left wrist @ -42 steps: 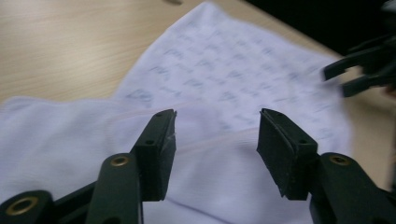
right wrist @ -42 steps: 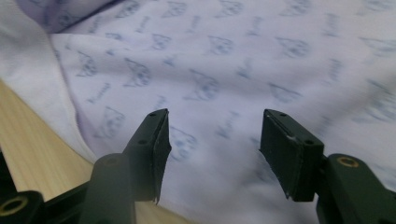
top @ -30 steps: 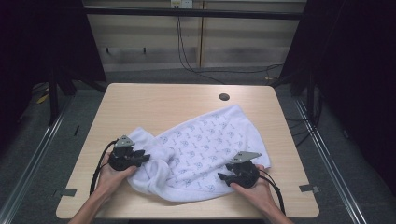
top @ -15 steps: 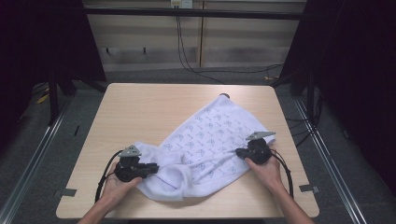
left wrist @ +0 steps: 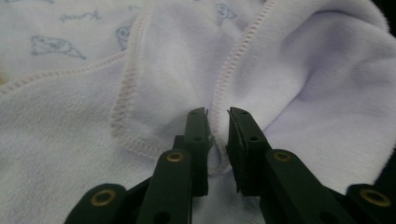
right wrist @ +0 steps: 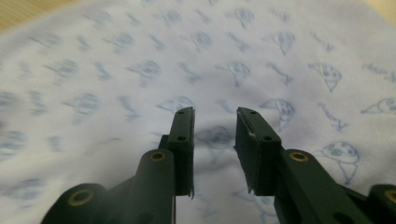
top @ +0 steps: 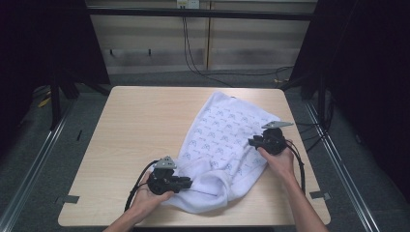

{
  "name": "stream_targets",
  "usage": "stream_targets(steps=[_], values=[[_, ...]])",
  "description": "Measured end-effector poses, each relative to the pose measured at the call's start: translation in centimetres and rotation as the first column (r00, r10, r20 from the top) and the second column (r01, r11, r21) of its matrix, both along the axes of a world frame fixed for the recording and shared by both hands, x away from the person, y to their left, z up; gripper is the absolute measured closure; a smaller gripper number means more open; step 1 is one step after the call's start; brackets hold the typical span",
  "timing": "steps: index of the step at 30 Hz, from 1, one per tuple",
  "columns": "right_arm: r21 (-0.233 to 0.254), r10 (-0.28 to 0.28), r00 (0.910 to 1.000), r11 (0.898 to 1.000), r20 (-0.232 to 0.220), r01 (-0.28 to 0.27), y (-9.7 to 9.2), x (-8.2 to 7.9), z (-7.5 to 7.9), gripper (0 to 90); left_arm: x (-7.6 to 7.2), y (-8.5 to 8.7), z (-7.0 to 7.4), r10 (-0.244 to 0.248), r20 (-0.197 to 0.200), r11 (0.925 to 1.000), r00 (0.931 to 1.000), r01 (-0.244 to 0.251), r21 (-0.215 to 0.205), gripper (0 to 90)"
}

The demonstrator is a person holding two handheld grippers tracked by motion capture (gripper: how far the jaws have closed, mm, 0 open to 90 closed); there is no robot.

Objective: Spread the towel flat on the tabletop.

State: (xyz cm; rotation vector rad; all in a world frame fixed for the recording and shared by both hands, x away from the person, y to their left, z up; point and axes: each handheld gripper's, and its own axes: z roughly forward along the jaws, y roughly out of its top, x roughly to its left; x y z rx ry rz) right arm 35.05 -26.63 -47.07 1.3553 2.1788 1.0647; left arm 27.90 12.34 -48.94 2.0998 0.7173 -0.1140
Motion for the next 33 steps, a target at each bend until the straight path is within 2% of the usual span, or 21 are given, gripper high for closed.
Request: stream_targets(steps=[3,5,8,10,12,13,14,15,19,20,21,22,23,24,26,27,28,29,30,32,33], values=[[0.097,0.077,0.9965,0.992,0.035,-0.08,1.3,-2.4,1.9,67.8,0.1,1.6,1.0,0.031,0.005,0.9985,0.9995,-0.031,-0.045,71.9],[0.104,0.149,0.9878,0.983,0.044,-0.153,3.1,-3.9,2.6,68.5,0.4,3.3,1.6,0.069,0.007,0.9944,0.9976,-0.069,-0.08,68.2],[0.17,0.246,0.9687,0.954,0.036,-0.248,6.1,-5.2,2.9,70.8,1.3,5.8,1.9,0.148,0.016,0.9868,0.9889,-0.146,-0.07,70.0],[0.189,0.307,0.9514,0.933,0.022,-0.306,8.3,-5.5,2.9,73.1,2.0,7.3,1.4,0.195,0.002,0.9789,0.9807,-0.195,-0.061,71.8],[0.201,0.357,0.9342,0.915,0.003,-0.35,10.6,-5.5,2.8,75.5,2.7,8.4,0.6,0.221,0.002,0.975,0.9752,-0.221,-0.022,73.5],[0.21,0.376,0.9264,0.906,-0.006,-0.367,11.7,-5.5,2.6,75.9,3.0,8.8,0.1,0.236,-0.015,0.9715,0.9717,-0.236,-0.019,73.7],[0.214,0.399,0.9169,0.897,-0.014,-0.387,12.9,-5.5,2.5,76.8,3.1,9.0,-0.3,0.231,-0.023,0.9729,0.9727,-0.231,-0.008,73.7],[0.216,0.429,0.903,0.884,-0.02,-0.415,14.1,-5.6,2.4,77.4,3.1,8.9,-0.6,0.224,-0.012,0.9746,0.9745,-0.224,0.01,72.5],[0.205,0.505,0.8618,0.849,-0.048,-0.486,18.1,-5.9,2.0,74.3,2.9,7.8,-1.3,0.196,0.012,0.9776,0.9805,-0.196,0.076,70.3],[0.194,0.509,0.8584,0.85,-0.06,-0.491,18.9,-5.9,1.8,72.5,2.9,7.6,-1.3,0.194,0.023,0.9776,0.9808,-0.195,0.08,70.7],[0.174,0.523,0.8496,0.845,-0.067,-0.506,19.6,-5.8,1.5,70.8,2.9,7.4,-1.3,0.19,0.02,0.9783,0.9815,-0.191,0.08,70.9],[0.134,0.52,0.851,0.851,-0.073,-0.508,20.2,-5.8,1.1,68.3,2.8,7.3,-1.3,0.186,0.025,0.9786,0.9823,-0.187,0.085,70.9],[0.116,0.511,0.8561,0.857,-0.076,-0.502,20.6,-5.6,0.7,65.4,2.8,7.2,-1.3,0.19,0.031,0.9776,0.9813,-0.192,0.087,71.1],[0.125,0.506,0.8573,0.861,-0.096,-0.494,20.8,-5.3,0.1,62.0,2.8,7.2,-1.2,0.185,0.034,0.9779,0.9821,-0.188,0.092,71.3],[0.101,0.481,0.8687,0.876,-0.12,-0.471,21.0,-4.9,-1.0,56.3,2.8,7.3,-1.3,0.181,0.033,0.9789,0.9829,-0.184,0.089,71.4],[0.095,0.48,0.8689,0.877,-0.122,-0.471,21.1,-4.8,-1.4,55.0,2.8,7.3,-1.3,0.182,0.026,0.9791,0.983,-0.184,0.088,71.5],[0.083,0.489,0.8645,0.872,-0.118,-0.482,21.2,-4.8,-1.8,53.9,2.9,7.3,-1.3,0.183,0.026,0.979,0.9828,-0.184,0.087,71.6],[0.073,0.484,0.8671,0.875,-0.12,-0.478,21.4,-4.9,-2.1,51.9,2.9,7.4,-1.3,0.182,0.024,0.9793,0.983,-0.184,0.085,71.7],[0.071,0.488,0.8656,0.873,-0.113,-0.483,21.6,-4.9,-2.4,50.3,3.0,7.4,-1.3,0.18,0.018,0.98,0.9835,-0.181,0.082,71.7],[0.038,0.504,0.8594,0.864,-0.087,-0.503,21.9,-5.2,-2.5,48.3,3.0,7.4,-1.3,0.183,0.017,0.9796,0.9831,-0.183,0.082,71.7],[0.016,0.504,0.8592,0.863,-0.086,-0.505,22.1,-5.4,-2.5,48.4,3.0,7.4,-1.3,0.185,0.018,0.979,0.9825,-0.186,0.083,71.7]])
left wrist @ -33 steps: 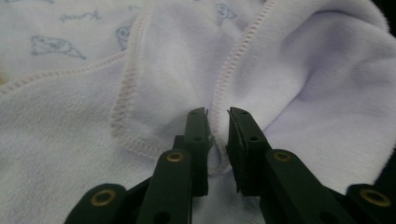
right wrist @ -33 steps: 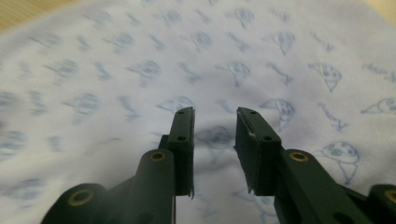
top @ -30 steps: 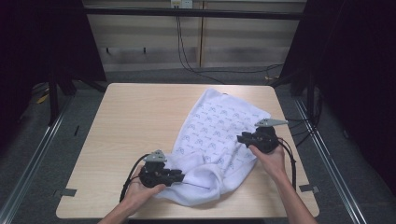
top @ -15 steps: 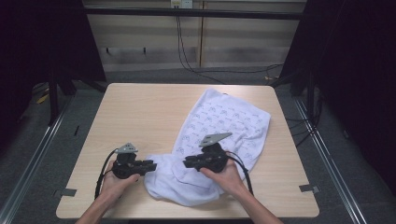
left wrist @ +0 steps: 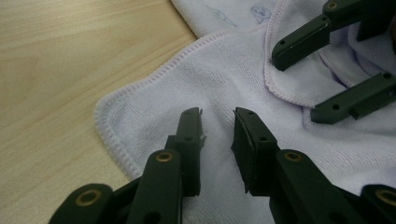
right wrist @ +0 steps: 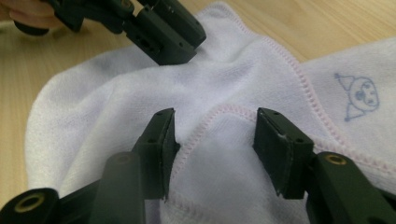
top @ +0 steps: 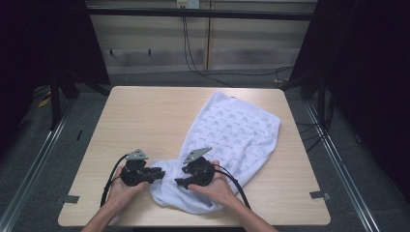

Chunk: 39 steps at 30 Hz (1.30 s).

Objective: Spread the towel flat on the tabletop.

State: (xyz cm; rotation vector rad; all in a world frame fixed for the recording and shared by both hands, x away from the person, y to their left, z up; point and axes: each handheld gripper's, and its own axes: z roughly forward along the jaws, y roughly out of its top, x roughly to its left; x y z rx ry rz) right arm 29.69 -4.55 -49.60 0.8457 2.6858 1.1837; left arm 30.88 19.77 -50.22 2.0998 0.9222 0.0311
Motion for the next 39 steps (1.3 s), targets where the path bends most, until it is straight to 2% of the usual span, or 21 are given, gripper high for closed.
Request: stream_targets(steps=[1,3,4,5,7,11,13,16,19,21,24,27,29,30,32,33,34,35,36,37,39], values=[[-0.028,0.002,0.9998,1.0,0.018,-0.001,0.2,-0.3,0.1,49.1,0.0,0.0,0.0,-0.003,0.001,1.0,1.0,0.003,0.001,71.7],[-0.078,0.001,0.9981,0.997,0.062,0.004,0.4,-0.6,0.2,58.5,0.0,0.0,0.0,0.0,0.002,1.0,1.0,0.0,0.005,71.6],[-0.077,-0.005,0.9978,0.997,0.067,0.01,0.4,-0.6,0.2,68.2,0.0,0.0,0.1,0.001,0.002,1.0,1.0,-0.001,0.008,71.6],[-0.065,-0.024,0.9982,0.998,0.056,0.028,0.2,-0.6,0.3,74.8,0.0,0.0,0.1,0.0,0.003,1.0,1.0,0.0,0.009,71.6],[-0.026,-0.049,0.9982,0.998,0.037,0.049,-0.5,-0.3,0.3,79.0,0.0,0.1,0.0,0.0,-0.001,1.0,1.0,0.0,0.006,71.6],[0.083,-0.072,0.9968,0.994,-0.034,0.075,-2.5,-0.1,1.2,79.9,0.0,0.2,0.0,-0.003,-0.001,1.0,1.0,0.003,0.003,71.9],[0.138,-0.079,0.9952,0.987,-0.058,0.087,-3.8,-0.1,1.8,83.6,0.0,0.1,0.0,-0.001,0.005,0.9999,1.0,0.001,0.011,72.2],[0.195,-0.114,0.9923,0.973,-0.049,0.122,-6.2,-0.3,2.9,86.6,-0.1,0.0,0.1,0.004,0.008,0.9999,1.0,-0.004,0.014,72.3],[0.232,-0.158,0.9867,0.959,-0.04,0.163,-8.9,-0.9,4.0,86.7,-0.1,0.0,0.1,0.002,0.007,0.9999,1.0,-0.002,0.012,71.2],[0.246,-0.185,0.9826,0.952,-0.016,0.183,-11.1,-1.7,4.8,86.7,-0.1,0.0,0.1,0.003,0.007,0.9999,1.0,-0.004,0.015,71.2],[0.267,-0.252,0.9676,0.933,0.014,0.239,-14.7,-2.9,5.8,86.8,-0.2,-0.1,0.1,0.002,0.011,0.9998,0.9999,-0.003,0.018,70.6],[0.296,-0.325,0.9453,0.906,0.03,0.302,-18.5,-4.3,6.6,86.8,-0.3,-0.3,0.1,-0.001,0.028,0.9995,0.9996,0.0,0.031,69.4],[0.296,-0.357,0.9333,0.896,0.035,0.332,-20.8,-5.3,6.9,86.8,-0.5,-0.6,0.1,-0.018,0.028,0.9995,0.9994,0.017,0.025,69.5],[0.3,-0.379,0.9246,0.886,0.034,0.353,-21.8,-5.8,6.8,86.9,-0.6,-0.9,0.2,-0.03,0.045,0.9993,0.9985,0.029,0.025,69.2],[0.291,-0.415,0.9094,0.874,0.031,0.389,-23.4,-6.7,6.4,87.0,-0.8,-1.1,0.6,-0.069,0.066,0.9974,0.9954,0.07,-0.017,66.9],[0.293,-0.43,0.9023,0.866,0.024,0.405,-24.0,-7.1,6.0,87.0,-0.9,-0.9,1.1,-0.064,0.084,0.9972,0.9944,0.067,-0.034,66.6],[0.294,-0.437,0.8996,0.861,0.013,0.414,-24.5,-7.4,5.5,86.9,-0.8,-0.6,1.6,-0.041,0.098,0.9975,0.9943,0.046,-0.054,66.3],[0.291,-0.449,0.8937,0.856,0.007,0.427,-24.8,-7.6,5.0,87.0,-0.6,-0.2,1.9,-0.015,0.095,0.9969,0.9954,0.022,-0.075,66.1],[0.286,-0.451,0.8924,0.854,-0.008,0.434,-25.1,-7.7,4.6,86.9,-0.2,0.1,1.9,0.013,0.09,0.9975,0.9959,-0.007,-0.071,65.6],[0.271,-0.451,0.8926,0.857,-0.015,0.438,-25.2,-7.8,4.3,86.9,0.1,0.3,1.8,0.038,0.085,0.9973,0.9956,-0.033,-0.066,63.6],[0.248,-0.448,0.8938,0.864,-0.022,0.439,-25.1,-7.8,4.0,87.0,1.0,0.4,1.3,0.058,0.045,0.995,0.9973,-0.054,-0.084,58.3]])
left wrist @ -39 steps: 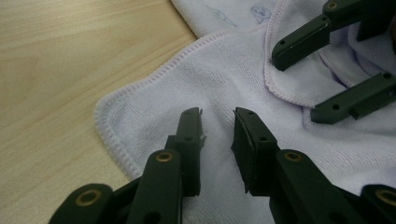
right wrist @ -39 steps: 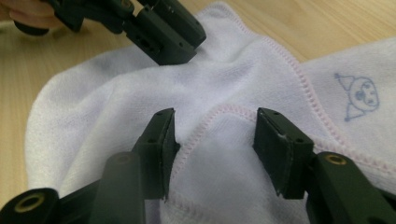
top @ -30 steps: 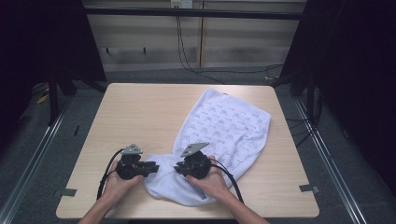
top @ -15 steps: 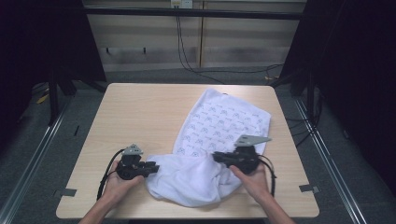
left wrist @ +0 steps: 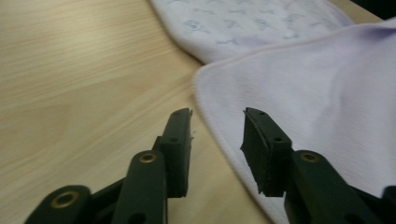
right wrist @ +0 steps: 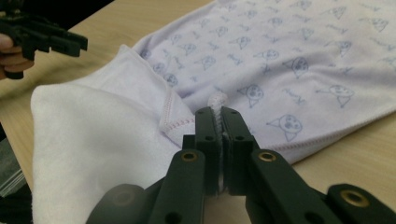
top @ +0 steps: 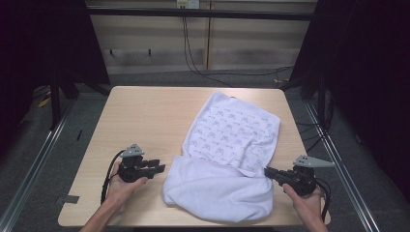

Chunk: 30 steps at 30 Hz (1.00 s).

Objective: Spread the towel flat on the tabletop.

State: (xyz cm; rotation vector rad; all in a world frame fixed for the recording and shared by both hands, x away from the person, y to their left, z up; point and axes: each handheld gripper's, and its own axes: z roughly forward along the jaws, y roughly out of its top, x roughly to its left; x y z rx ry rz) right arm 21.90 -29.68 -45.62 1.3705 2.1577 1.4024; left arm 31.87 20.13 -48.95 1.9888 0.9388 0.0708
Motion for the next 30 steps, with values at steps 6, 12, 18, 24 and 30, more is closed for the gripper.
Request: stream_targets(steps=[6,12,18,24,30], values=[[-0.012,0.006,0.9997,1.0,-0.026,-0.007,0.3,0.5,-0.6,86.8,2.6,-2.2,-0.7,-0.044,-0.014,0.9987,0.9989,0.045,0.025,53.1],[-0.014,0.017,0.9993,1.0,-0.034,-0.018,0.6,0.8,-0.9,86.7,3.6,-4.2,-1.3,-0.053,0.005,0.9956,0.9986,0.052,0.078,49.8],[-0.006,0.02,0.9996,1.0,-0.022,-0.021,0.4,0.9,-0.9,86.6,2.7,-5.5,-1.5,-0.1,0.029,0.9897,0.9946,0.096,0.106,66.1],[0.01,0.021,0.9997,1.0,-0.015,-0.021,0.4,1.0,-0.5,86.7,2.5,-4.5,-0.7,-0.082,0.029,0.9956,0.9962,0.081,0.048,88.8],[0.036,0.006,0.9997,0.999,0.023,-0.007,0.0,1.1,0.7,86.7,2.0,-2.2,2.4,-0.038,0.091,0.9945,0.9951,0.046,-0.094,89.0]])
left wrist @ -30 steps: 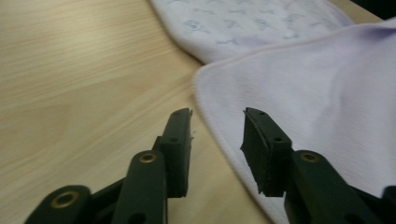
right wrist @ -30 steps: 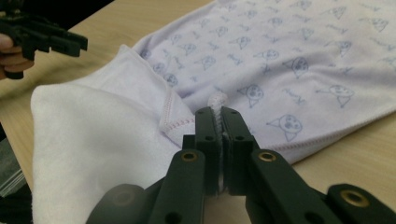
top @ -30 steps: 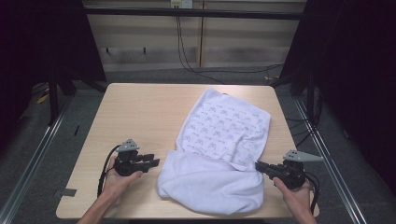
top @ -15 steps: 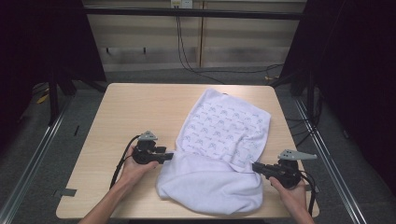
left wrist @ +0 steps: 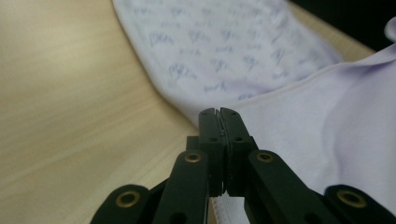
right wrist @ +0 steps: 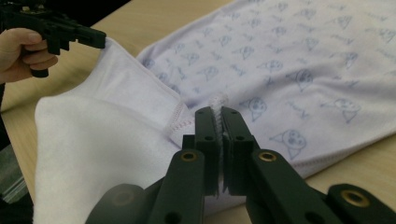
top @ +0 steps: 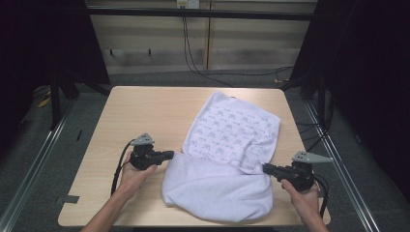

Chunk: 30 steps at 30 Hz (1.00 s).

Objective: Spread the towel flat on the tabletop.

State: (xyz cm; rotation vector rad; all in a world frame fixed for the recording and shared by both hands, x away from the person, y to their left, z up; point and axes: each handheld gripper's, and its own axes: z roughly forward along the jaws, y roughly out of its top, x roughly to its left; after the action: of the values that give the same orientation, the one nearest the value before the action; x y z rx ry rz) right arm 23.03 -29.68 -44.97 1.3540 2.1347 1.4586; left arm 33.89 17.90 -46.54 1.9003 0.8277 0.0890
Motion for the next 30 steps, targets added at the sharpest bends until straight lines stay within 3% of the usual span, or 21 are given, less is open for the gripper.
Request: stream_targets(steps=[3,4,7,9,13,17,18,19,21,22,23,25,26,27,29,30], values=[[0.027,-0.021,0.9983,0.999,0.054,0.019,-0.6,0.3,2.1,86.8,0.1,1.4,3.5,0.009,0.068,0.9971,0.9977,-0.004,-0.075,89.1],[0.038,-0.026,0.9966,0.999,0.078,0.023,-0.7,0.5,3.1,86.8,0.2,1.8,5.0,0.018,0.082,0.9922,0.9964,-0.008,-0.124,89.1],[0.055,-0.024,0.9857,0.998,0.167,0.015,-0.7,1.1,6.6,86.8,0.4,2.2,9.6,0.032,0.176,0.9892,0.9839,-0.006,-0.147,89.1],[0.063,-0.022,0.9722,0.998,0.233,0.007,-0.4,1.4,9.4,86.8,0.2,2.5,12.6,0.049,0.227,0.9859,0.9727,-0.01,-0.167,89.1],[0.088,-0.023,0.9363,0.996,0.35,-0.009,-0.1,1.7,14.9,86.8,-0.4,3.2,18.2,0.08,0.317,0.9719,0.9452,-0.003,-0.235,89.1],[0.119,-0.032,0.8895,0.993,0.456,-0.026,-0.3,1.4,19.8,86.8,-1.6,3.8,23.0,0.08,0.403,0.9628,0.9116,0.034,-0.268,89.1],[0.122,-0.029,0.8766,0.992,0.48,-0.034,-0.3,1.1,20.9,86.8,-2.2,4.0,23.8,0.078,0.422,0.9594,0.9033,0.047,-0.278,89.1],[0.122,-0.026,0.8658,0.992,0.5,-0.041,-0.3,0.7,21.8,86.8,-2.8,4.1,24.2,0.071,0.43,0.9585,0.8999,0.057,-0.279,89.1],[0.134,-0.014,0.8503,0.989,0.526,-0.067,-0.3,-0.5,22.6,86.8,-4.3,4.3,24.0,0.051,0.446,0.964,0.8937,0.073,-0.256,89.1],[0.134,-0.003,0.851,0.988,0.525,-0.079,-0.3,-1.2,22.4,86.8,-5.0,4.5,23.2,0.037,0.433,0.9631,0.9005,0.083,-0.256,89.0],[0.124,0.013,0.8559,0.988,0.517,-0.09,-0.4,-1.7,21.9,86.8,-5.6,4.7,22.2,0.016,0.423,0.9672,0.9062,0.093,-0.236,89.0],[0.1,0.038,0.8768,0.99,0.479,-0.098,-0.5,-2.9,19.7,86.8,-6.6,4.9,19.2,-0.008,0.377,0.9723,0.926,0.095,-0.214,89.0],[0.098,0.052,0.8881,0.989,0.457,-0.109,-0.5,-3.6,18.2,86.8,-7.0,4.9,17.3,-0.021,0.341,0.9723,0.9397,0.099,-0.212,89.0],[0.105,0.065,0.9027,0.987,0.425,-0.121,-0.6,-4.3,16.5,86.9,-7.5,4.8,15.4,-0.035,0.315,0.9758,0.9485,0.1,-0.194,89.0],[0.072,0.081,0.9347,0.991,0.346,-0.113,-0.3,-5.8,13.0,87.7,-8.0,4.2,11.5,-0.082,0.222,0.981,0.9715,0.118,-0.153,89.0],[0.047,0.084,0.9437,0.993,0.32,-0.104,-0.1,-6.5,11.2,88.0,-8.2,4.0,9.7,-0.087,0.191,0.9848,0.9778,0.113,-0.132,89.1]])
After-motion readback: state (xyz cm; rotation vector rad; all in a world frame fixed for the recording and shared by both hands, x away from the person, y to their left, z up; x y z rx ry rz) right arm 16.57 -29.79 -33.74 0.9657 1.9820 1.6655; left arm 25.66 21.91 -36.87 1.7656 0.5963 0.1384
